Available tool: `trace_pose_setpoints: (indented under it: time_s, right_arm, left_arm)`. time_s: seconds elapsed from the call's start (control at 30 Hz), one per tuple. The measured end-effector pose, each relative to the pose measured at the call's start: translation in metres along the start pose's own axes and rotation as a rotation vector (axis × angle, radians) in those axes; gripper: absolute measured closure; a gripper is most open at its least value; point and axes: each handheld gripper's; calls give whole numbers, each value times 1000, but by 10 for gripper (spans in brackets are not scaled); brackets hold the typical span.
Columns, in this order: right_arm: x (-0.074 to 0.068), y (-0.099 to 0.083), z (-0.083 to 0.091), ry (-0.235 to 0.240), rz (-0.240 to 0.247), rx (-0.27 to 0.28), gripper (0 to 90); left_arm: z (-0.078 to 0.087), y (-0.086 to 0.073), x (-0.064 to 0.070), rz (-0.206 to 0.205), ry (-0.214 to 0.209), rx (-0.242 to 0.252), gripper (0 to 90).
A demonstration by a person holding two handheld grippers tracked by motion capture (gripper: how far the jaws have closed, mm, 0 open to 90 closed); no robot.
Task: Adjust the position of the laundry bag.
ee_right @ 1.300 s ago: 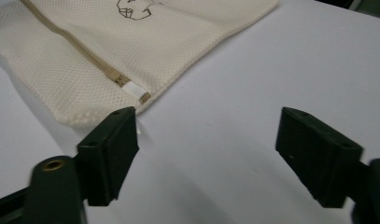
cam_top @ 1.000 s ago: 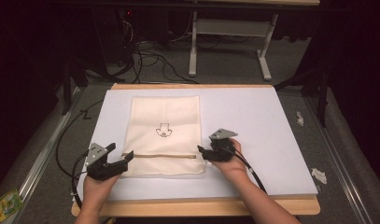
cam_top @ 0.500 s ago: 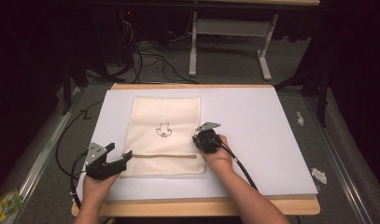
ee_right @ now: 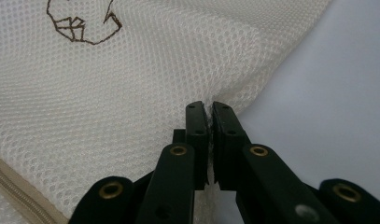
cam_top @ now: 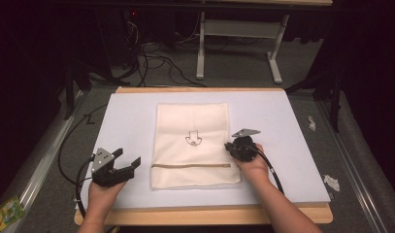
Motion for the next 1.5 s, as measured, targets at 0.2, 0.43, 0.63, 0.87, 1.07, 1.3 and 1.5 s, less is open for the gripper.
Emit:
trace_pose_setpoints:
  time_s: [0.2,0.43,0.63,0.87,1.07,1.3,1.5]
  right_arm:
    - [24,-24,27,-34,-33,15,870]
    - [48,-38,44,-75,-52,20,856]
    - [47,-41,47,-57,-56,11,690]
    - [47,-50,105,-35,-82,100,582]
    - [44,-85,115,-4,-134,133,623]
    - [45,-92,108,34,-154,89,608]
    - [38,-93,95,3,-111,25,579]
  left_arm:
    - [-2,1,6,-28,-20,18,238]
    - [-4,3,12,-35,-33,22,240]
    - [-7,3,16,-49,-29,38,234]
    - [-8,3,15,-52,-28,48,233]
    - [-13,2,21,-48,-56,25,238]
    - [-19,3,31,-60,-65,20,239]
    - [-24,2,38,-82,-63,8,229]
Point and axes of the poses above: each handheld gripper's, and its own axes: z roughly backward along the jaws, y roughly out of its top, x roughly to its right, and after that the axes turned 1 degree about -x, right-handed
